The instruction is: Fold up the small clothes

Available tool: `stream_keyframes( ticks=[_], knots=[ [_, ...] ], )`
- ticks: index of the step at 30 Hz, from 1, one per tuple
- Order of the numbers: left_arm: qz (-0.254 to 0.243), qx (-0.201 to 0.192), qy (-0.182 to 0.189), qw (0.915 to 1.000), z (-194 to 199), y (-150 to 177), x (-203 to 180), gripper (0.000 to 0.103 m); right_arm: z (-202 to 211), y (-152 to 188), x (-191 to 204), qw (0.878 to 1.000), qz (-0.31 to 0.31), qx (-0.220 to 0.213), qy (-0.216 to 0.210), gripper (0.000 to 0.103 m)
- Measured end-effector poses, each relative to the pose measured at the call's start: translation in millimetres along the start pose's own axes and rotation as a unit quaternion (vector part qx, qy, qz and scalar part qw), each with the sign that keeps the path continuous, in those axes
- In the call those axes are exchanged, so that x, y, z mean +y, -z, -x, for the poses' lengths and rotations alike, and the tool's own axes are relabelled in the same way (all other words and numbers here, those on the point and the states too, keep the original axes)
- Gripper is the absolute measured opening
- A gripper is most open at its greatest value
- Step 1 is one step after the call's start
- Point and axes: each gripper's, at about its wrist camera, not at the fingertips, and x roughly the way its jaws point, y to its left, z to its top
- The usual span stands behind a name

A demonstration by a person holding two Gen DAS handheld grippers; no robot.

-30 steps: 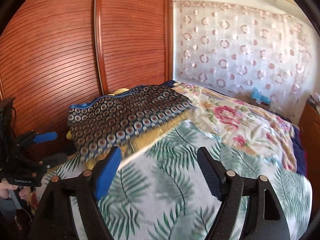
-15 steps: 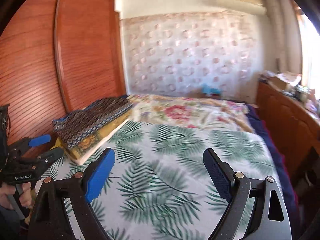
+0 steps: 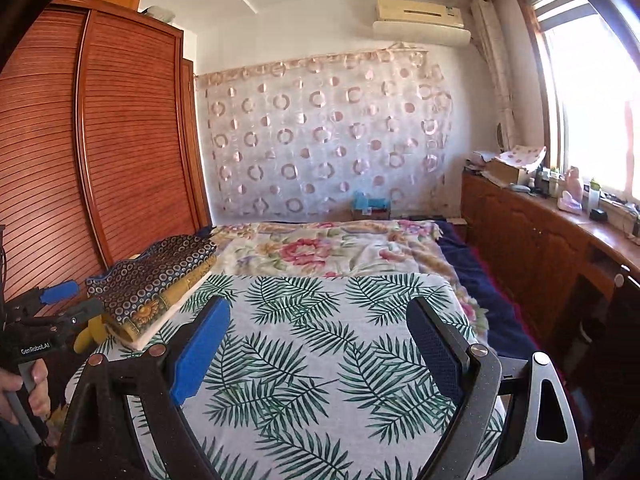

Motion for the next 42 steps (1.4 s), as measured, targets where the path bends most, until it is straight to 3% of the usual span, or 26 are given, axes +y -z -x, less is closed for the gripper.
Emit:
stream_keyframes(
  ticks=[42],
  knots=[
    [0.001, -0.007, -0.002, 1.0, 8, -5, -9, 0.086, -4, 3, -16, 1.0, 0.011, 0.0, -0.006, 0.091]
  ],
)
